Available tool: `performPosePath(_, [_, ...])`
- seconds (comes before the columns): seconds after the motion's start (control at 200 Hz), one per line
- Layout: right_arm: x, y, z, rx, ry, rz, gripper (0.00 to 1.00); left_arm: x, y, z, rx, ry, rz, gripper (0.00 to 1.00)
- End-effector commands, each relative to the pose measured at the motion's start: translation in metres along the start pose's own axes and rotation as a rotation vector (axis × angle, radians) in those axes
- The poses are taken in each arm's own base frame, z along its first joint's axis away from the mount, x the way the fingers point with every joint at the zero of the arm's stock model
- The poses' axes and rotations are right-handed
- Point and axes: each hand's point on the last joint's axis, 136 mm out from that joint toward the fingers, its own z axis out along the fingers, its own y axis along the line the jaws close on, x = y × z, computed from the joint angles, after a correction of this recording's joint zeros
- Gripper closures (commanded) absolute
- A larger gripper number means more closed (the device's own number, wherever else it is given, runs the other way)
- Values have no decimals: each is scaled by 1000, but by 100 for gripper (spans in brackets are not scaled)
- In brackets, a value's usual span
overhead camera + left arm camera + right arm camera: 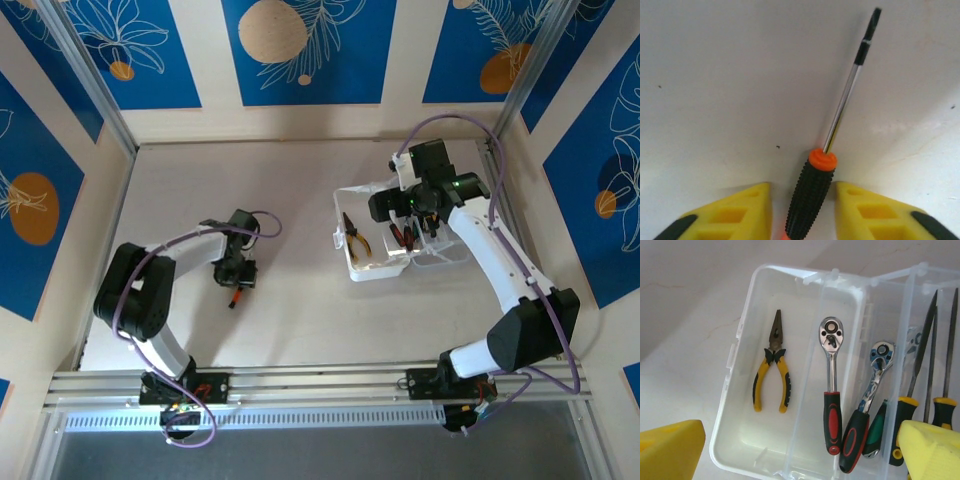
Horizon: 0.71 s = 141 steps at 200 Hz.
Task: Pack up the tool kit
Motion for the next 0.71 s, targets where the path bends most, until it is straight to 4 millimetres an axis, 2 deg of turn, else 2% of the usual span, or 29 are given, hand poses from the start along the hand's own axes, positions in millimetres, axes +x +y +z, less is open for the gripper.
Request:
performPosePath(0.0, [-1, 14, -13, -54, -34, 4, 1, 4, -1, 30, 11, 49, -35, 79])
performPosePath(0.14, [0, 24, -15, -93, -40, -1, 1, 0, -8, 21, 44, 35, -70, 100])
performPosePath(0.205, [1, 31, -14, -121, -41, -5, 1, -4, -13, 11, 71, 13, -79, 100])
performPosePath(0.32, [7, 44, -11, -174, -20, -13, 1, -15, -27, -19, 146, -48, -91, 100])
performPosePath(0.43, [12, 57, -17, -248, -29, -11, 1, -31, -50, -61, 269, -149, -98, 100])
performPosePath(0.57, [10, 74, -30, -365, -88, -1, 1, -54, -82, -130, 464, -309, -89, 100])
performPosePath(0.7, [8, 100, -40, -543, -129, 2, 1, -71, -118, -190, 678, -430, -38, 100])
